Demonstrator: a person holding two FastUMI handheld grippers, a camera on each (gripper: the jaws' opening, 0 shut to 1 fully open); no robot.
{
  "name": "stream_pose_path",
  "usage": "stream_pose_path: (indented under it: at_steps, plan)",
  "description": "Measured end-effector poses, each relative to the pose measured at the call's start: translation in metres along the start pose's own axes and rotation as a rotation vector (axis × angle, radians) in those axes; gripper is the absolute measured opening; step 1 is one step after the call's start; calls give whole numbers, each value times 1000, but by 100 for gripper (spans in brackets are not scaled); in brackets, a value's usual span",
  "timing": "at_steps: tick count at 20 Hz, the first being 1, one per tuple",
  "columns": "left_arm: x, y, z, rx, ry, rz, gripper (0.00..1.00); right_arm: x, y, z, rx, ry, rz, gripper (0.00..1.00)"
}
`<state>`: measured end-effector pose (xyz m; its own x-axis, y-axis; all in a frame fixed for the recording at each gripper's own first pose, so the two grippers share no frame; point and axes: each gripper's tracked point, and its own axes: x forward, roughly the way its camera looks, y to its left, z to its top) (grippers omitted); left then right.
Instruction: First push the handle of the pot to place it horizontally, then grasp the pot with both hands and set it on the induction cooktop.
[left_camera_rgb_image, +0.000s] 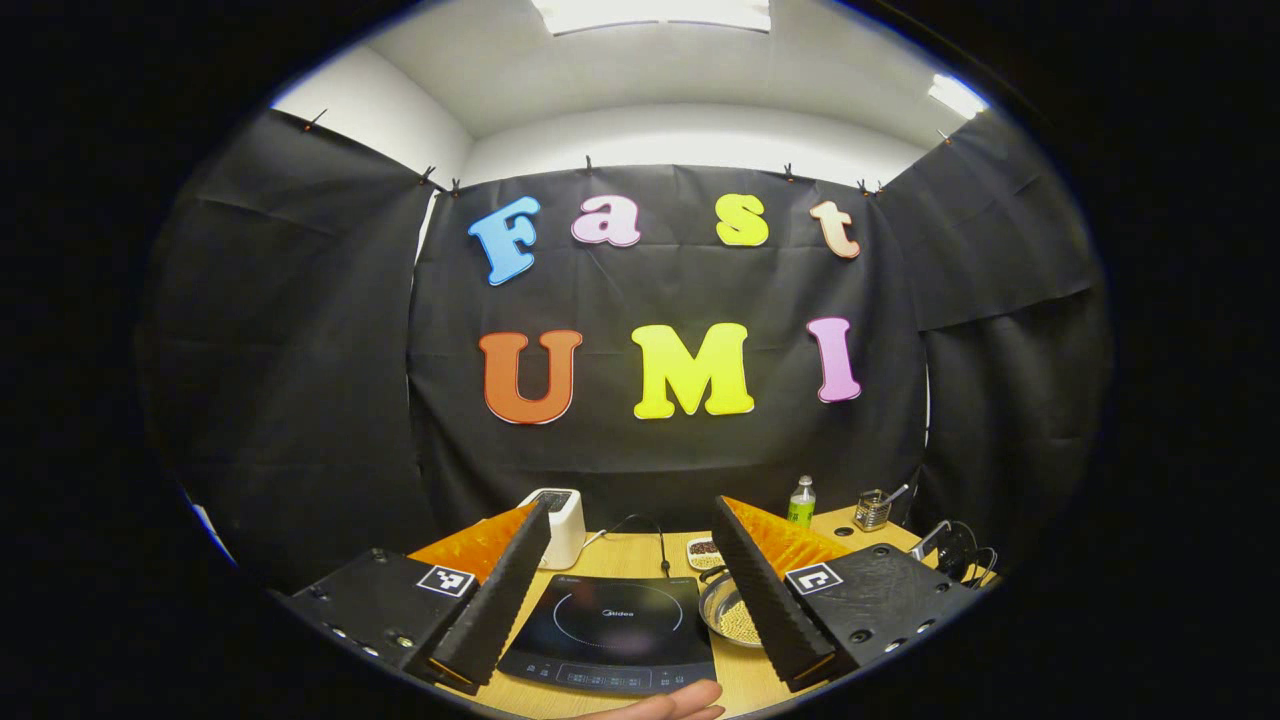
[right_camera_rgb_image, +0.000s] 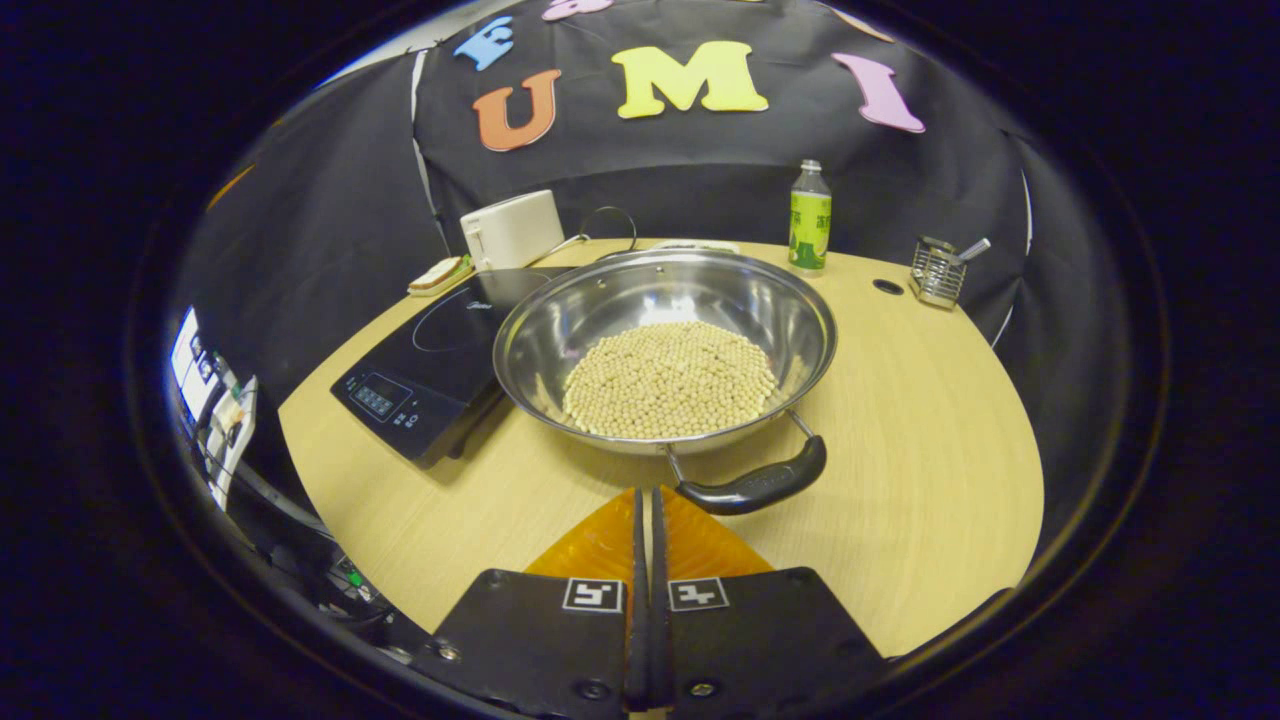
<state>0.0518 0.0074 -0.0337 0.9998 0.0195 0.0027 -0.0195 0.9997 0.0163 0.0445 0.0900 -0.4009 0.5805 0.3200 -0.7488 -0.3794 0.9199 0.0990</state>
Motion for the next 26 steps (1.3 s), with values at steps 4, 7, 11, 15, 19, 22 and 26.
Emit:
stream_pose_path:
  at_steps: [4, 7, 11, 15, 19, 22, 26]
  plan:
    - [9, 11, -4, -47, -13, 15, 96, 4, -21, -8, 10, 49, -38, 4]
    - [17, 15, -8, -43, -6, 20, 95, 6, -34, -11, 46, 62, -50, 1]
    - [31, 5, -15, -35, 9, -12, 95, 5, -28, -9, 68, 73, -10, 4]
    - [43, -1, -22, -31, 27, -32, 95, 5, -25, -7, 67, 77, 0, 4]
    - [53, -8, -28, -28, 43, -48, 95, 10, -16, -7, 78, 95, 28, 4]
    - [60, -15, -33, -18, 60, -62, 95, 11, -21, -6, 97, 103, 27, 0]
    - [65, -19, -37, -12, 73, -66, 95, 12, -36, 1, 128, 93, 1, 4]
